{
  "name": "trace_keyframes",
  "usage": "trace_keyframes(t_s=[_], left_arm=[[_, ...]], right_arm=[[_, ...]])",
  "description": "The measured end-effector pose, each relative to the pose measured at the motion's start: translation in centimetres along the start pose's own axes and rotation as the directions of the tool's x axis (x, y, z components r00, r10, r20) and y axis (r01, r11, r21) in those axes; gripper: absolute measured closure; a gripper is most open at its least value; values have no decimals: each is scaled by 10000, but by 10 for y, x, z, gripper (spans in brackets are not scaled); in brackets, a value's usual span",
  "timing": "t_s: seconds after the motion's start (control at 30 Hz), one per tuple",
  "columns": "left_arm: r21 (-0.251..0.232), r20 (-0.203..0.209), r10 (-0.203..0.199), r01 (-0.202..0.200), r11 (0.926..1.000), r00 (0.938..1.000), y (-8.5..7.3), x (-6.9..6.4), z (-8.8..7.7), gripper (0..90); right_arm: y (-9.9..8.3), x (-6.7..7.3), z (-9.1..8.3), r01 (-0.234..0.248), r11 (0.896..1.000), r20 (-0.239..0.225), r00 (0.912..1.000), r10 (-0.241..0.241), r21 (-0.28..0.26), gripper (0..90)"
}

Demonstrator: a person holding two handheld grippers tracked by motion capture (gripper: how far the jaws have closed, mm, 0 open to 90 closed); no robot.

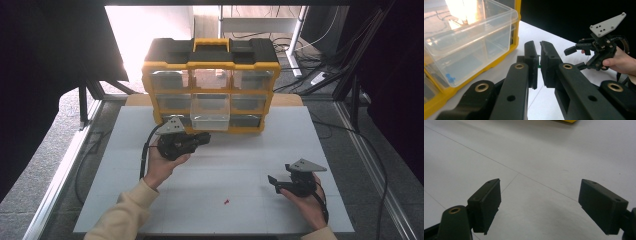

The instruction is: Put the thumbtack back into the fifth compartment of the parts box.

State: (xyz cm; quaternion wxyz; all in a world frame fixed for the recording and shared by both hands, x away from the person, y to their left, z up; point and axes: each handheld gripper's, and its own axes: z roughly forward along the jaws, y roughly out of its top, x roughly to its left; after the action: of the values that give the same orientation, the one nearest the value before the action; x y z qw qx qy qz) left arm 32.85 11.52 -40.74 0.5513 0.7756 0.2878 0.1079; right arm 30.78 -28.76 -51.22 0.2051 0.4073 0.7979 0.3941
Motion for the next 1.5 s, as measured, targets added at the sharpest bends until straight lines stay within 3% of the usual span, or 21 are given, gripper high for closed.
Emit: trace_keyframes(t_s=[0.63,1.5], left_arm=[[-147,-711,-96,85,9999,9974,20,23,3,837],[-160,-1345,-191,171,9997,9907,43,46,9,836]], right_arm=[[0,0,0,-11,10000,-5,10000,11,-9,187],[0,-1,1,-27,10000,-19,10000,27,-8,186]])
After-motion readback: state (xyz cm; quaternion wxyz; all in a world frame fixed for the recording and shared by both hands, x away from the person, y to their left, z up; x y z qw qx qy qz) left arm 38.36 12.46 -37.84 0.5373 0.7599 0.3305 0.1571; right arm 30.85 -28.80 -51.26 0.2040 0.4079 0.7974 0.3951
